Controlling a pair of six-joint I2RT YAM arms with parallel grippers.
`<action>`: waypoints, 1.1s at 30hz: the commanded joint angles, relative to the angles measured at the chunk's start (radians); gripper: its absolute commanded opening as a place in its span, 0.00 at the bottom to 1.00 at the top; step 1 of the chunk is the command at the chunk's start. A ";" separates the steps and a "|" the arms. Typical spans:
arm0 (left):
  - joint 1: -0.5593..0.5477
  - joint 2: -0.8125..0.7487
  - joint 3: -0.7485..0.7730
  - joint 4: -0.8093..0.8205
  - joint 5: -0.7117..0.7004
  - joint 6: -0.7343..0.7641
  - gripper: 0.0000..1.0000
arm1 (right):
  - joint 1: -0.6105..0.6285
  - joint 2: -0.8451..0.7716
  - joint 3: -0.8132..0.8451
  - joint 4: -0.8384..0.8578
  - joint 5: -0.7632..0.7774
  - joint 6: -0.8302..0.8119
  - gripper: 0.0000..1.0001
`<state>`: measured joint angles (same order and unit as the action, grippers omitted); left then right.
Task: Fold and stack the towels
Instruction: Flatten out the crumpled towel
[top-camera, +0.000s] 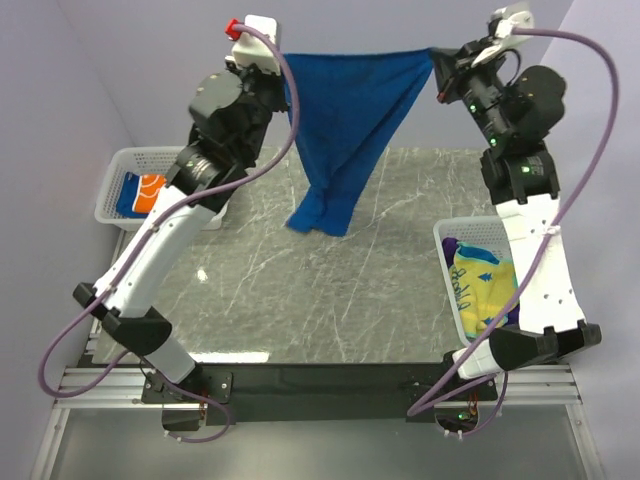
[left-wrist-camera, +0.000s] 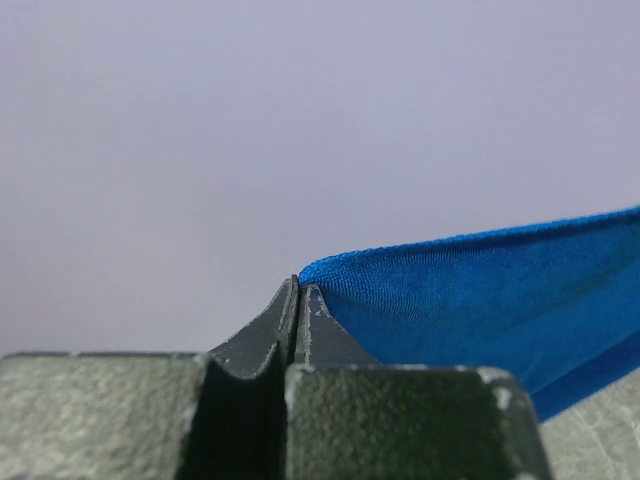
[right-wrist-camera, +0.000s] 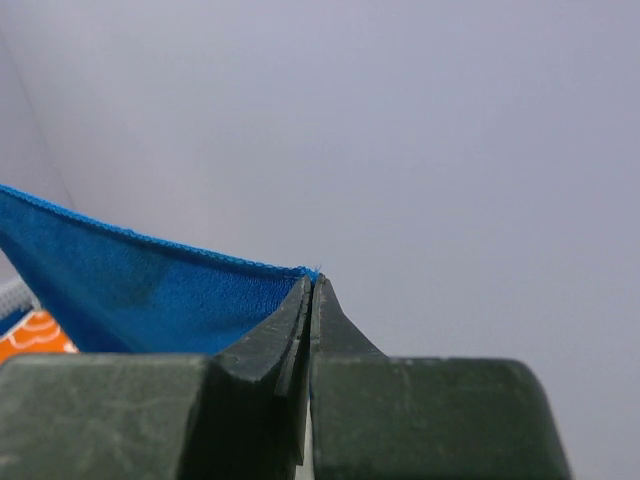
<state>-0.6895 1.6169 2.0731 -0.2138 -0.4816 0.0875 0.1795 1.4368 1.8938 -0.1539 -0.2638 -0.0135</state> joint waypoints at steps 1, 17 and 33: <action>-0.025 -0.071 0.076 0.042 0.035 0.090 0.00 | -0.006 -0.021 0.112 -0.038 -0.020 -0.023 0.00; -0.166 -0.212 0.062 0.040 0.043 0.224 0.00 | -0.006 -0.133 0.216 -0.087 -0.169 -0.034 0.00; -0.340 -0.451 -0.061 -0.030 0.241 0.219 0.00 | -0.006 -0.354 0.131 -0.096 -0.394 0.001 0.00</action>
<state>-1.0290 1.1667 1.9862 -0.2337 -0.2958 0.2970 0.1787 1.0760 2.0041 -0.2630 -0.6300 -0.0319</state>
